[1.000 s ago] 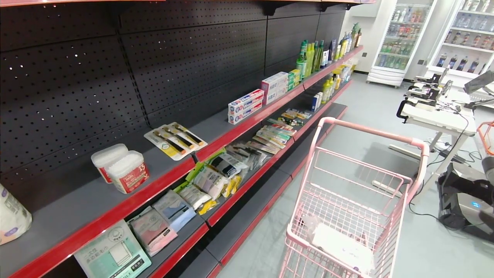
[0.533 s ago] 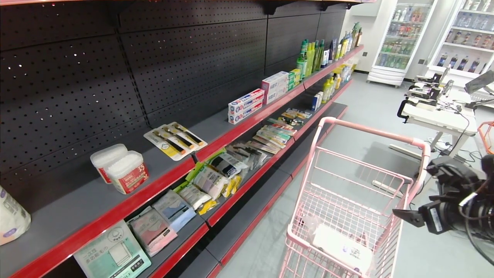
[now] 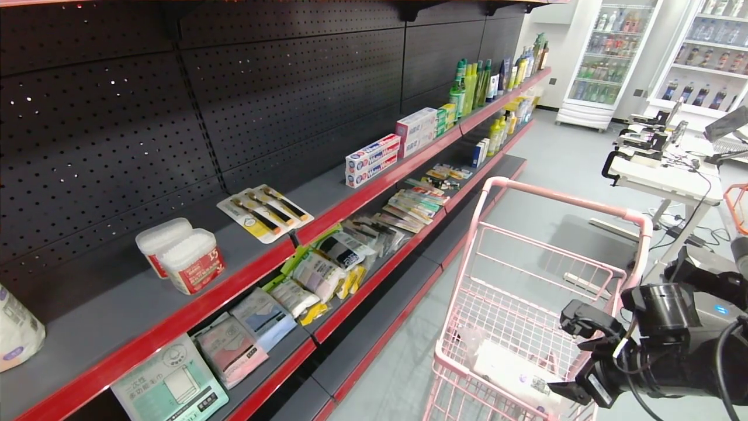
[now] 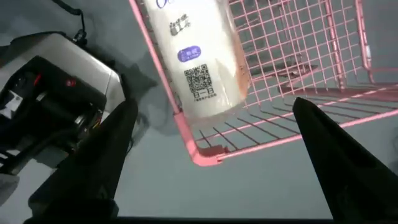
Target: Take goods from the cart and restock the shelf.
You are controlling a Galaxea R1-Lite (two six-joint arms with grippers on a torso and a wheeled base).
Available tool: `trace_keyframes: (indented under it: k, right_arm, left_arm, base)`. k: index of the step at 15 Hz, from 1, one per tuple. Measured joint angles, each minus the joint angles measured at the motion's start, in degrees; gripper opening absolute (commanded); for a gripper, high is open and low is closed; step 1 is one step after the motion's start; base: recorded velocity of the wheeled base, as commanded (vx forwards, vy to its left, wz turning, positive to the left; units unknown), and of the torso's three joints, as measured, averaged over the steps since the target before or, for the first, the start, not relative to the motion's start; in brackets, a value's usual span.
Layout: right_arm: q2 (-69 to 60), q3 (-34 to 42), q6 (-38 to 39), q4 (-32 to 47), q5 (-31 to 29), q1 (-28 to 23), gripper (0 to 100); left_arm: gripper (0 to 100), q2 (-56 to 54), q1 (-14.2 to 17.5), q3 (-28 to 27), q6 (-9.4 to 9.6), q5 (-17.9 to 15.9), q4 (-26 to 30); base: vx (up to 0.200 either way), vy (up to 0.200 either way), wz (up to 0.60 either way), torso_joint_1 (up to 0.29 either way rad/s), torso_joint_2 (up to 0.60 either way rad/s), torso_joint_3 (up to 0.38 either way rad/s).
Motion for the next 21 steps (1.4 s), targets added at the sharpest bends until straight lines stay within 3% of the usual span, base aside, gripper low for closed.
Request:
trace_keyframes:
  k: [4, 21]
  right_arm:
    - [4.9, -0.72, -0.24, -4.38, -0.18, 2.13, 100]
    - [10.23, -8.18, -0.99, -4.44, -0.02, 3.27, 100]
  left_arm:
    - [100, 0.0, 0.0, 0.0, 0.0, 0.0, 0.0]
    - [100, 0.0, 0.0, 0.0, 0.0, 0.0, 0.02]
  base:
    - [0.0, 0.0, 0.0, -0.038, 0.09, 0.045]
    - [0.0, 0.0, 0.0, -0.148, 0.32, 0.172]
